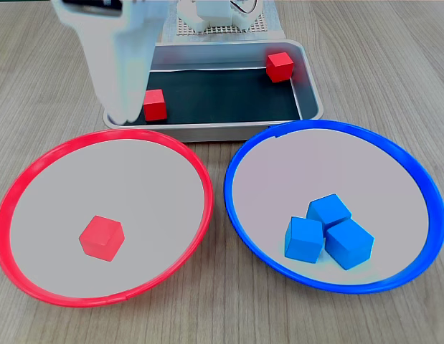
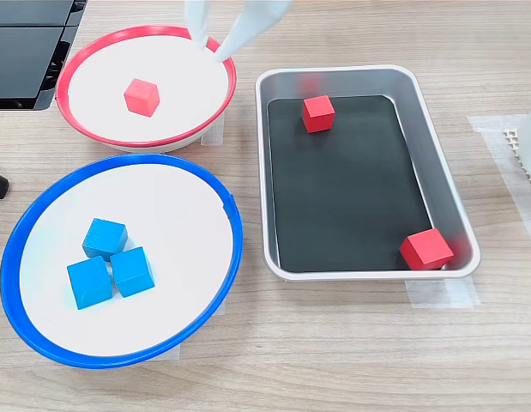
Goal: Move six blocks tray to matching dishes
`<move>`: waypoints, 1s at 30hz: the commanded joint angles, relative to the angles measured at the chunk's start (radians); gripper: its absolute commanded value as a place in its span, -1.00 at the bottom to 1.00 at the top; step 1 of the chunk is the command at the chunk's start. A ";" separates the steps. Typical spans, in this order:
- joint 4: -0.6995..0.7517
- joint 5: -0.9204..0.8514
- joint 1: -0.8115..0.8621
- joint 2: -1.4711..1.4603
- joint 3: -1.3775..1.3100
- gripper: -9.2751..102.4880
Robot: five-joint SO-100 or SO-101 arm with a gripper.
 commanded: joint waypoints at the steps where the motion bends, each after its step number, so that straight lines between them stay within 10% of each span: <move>1: 0.184 0.195 0.037 0.176 0.091 -0.84; 13: 0.064 0.380 0.183 0.377 0.568 -0.82; 20: 0.098 0.430 0.212 0.391 0.650 -0.31; 30: 0.012 0.518 0.161 0.344 0.603 -0.37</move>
